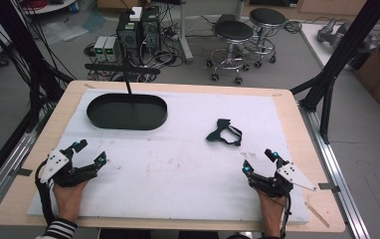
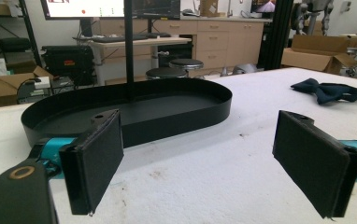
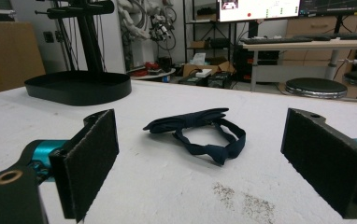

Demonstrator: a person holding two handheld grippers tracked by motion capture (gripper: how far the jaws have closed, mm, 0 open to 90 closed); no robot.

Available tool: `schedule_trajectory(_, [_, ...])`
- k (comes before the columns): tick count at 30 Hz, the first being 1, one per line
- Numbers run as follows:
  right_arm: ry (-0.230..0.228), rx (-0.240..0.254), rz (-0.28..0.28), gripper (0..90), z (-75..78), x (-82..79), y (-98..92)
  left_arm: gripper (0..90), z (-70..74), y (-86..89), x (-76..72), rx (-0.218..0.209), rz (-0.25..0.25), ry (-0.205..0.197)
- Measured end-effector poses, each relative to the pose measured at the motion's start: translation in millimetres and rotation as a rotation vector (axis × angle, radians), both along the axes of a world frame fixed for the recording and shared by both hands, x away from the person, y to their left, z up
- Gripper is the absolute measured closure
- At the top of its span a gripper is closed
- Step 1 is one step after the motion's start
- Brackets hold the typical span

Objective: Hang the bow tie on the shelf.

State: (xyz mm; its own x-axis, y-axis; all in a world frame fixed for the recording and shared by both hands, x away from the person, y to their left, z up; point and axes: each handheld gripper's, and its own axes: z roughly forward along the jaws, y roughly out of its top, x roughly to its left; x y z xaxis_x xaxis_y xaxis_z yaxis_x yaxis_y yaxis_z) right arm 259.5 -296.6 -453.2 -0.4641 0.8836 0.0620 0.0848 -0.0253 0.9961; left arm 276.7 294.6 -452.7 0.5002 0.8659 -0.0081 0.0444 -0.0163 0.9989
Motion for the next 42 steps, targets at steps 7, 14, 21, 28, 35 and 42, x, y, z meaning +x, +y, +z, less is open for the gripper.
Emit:
schedule_trajectory(7, [0.001, 0.001, 0.002, 10.2, 0.1, 0.5, -0.4, 16.7, 0.0, -0.8, -0.4, 0.007, 0.000, -0.006])
schedule_trajectory(14, [0.013, 0.001, -0.010, 10.2, 0.2, 0.2, 0.7, 16.6, -0.1, -1.1, -0.5, 0.008, -0.001, -0.007])
schedule_trajectory(21, [0.008, -0.013, -0.019, 10.2, 0.4, 0.2, 2.0, 16.5, -0.2, -1.0, -1.4, 0.011, -0.005, -0.016])
schedule_trajectory(28, [0.020, -0.003, -0.037, 10.2, 0.6, 0.2, 2.1, 16.5, -0.2, -0.4, -1.2, 0.004, -0.007, -0.013])
schedule_trajectory(35, [0.029, -0.013, -0.042, 10.2, 1.3, 1.8, 3.2, 16.5, -0.3, -0.3, -1.2, 0.001, -0.007, -0.015])
schedule_trajectory(42, [0.060, -0.033, -0.037, 10.2, 3.0, 5.9, 4.6, 16.5, -0.2, -0.4, -1.0, 0.001, -0.006, -0.012])
